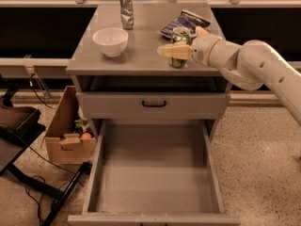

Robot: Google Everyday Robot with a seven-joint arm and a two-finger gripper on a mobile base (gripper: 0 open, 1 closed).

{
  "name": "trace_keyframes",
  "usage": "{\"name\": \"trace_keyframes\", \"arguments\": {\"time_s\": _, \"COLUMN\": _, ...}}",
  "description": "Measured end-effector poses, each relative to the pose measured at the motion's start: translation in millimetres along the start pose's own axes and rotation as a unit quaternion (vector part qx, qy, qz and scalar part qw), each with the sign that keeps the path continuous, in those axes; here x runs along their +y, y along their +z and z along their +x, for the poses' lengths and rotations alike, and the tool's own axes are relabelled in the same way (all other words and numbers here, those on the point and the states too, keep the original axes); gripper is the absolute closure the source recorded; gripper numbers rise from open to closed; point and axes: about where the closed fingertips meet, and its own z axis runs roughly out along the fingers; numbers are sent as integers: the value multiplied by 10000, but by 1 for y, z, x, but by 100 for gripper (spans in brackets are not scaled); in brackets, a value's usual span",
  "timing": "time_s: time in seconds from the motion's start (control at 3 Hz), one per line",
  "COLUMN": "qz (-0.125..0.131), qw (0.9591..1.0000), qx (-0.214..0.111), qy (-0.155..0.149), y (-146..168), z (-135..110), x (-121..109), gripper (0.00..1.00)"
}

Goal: Pick green can from middle drawer and place on counter

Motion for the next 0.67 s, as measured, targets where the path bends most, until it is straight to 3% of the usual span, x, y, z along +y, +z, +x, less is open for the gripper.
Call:
{"name": "trace_keyframes", "arguments": {"time_s": 0.33, "qz": -35, "qw": 10000, "qx": 4, "qy": -29, "y": 3, "z": -5, "x": 1, "gripper": 0}}
{"name": "trace_keyframes", "arguments": {"time_s": 0.67, "qz": -47, "qw": 9997, "qx": 16, "qy": -218, "y": 4, "z": -43, "x": -4, "gripper": 0}}
